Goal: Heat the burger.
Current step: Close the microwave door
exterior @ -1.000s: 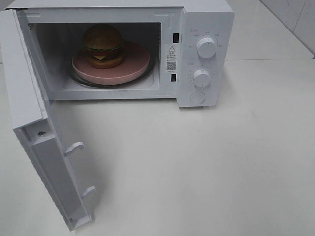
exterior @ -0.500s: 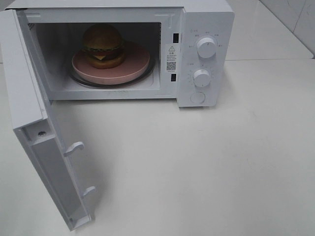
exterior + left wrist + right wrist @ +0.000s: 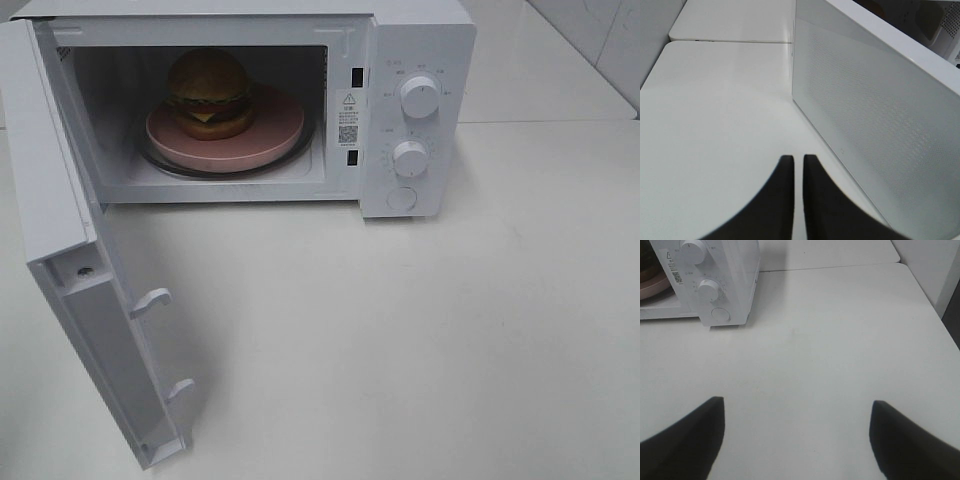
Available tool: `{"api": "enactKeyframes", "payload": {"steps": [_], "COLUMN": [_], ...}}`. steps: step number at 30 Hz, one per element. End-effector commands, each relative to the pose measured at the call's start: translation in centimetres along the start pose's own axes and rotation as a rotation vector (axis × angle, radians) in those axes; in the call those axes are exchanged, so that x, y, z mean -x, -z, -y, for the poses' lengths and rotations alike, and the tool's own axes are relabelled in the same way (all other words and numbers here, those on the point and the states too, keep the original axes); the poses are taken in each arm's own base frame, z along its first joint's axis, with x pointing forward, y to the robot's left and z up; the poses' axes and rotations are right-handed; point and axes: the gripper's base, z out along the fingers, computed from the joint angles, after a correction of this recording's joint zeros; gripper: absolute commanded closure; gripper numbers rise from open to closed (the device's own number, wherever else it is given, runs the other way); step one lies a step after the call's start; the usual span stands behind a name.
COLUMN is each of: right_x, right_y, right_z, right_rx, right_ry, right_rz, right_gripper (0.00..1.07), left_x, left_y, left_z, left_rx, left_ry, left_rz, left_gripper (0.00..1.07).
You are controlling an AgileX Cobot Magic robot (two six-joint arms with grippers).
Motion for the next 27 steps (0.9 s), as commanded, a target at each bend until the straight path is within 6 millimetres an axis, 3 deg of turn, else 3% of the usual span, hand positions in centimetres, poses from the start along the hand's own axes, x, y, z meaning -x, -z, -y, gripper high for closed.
{"api": "enactKeyframes", "payload": {"steps": [1,13,27], "right_x": [-0.2,-0.2,-0.2], "right_y": [0.3,0.3,0.3], "right_z": [0.1,0.1,0.1], "right_rx": [-0.006,-0.006,-0.006], "right_ry": [0.005,0.004,0.002], "right_rz": [0.032,0.032,0.032], "right_gripper": [0.31,0.31,0.31], "left_x": [0.6,0.5,-1.6], "left_y": [-1.4,-4.8,-9.1], "left_z": [-0.3,-1.0,-2.0], "left_rx": [0.012,0.048,0.106], "left_ry": [-0.001,0.013,0.036], "left_rz": [0.026,0.210,0.339], "left_gripper": [1.07,1.07,1.07]}}
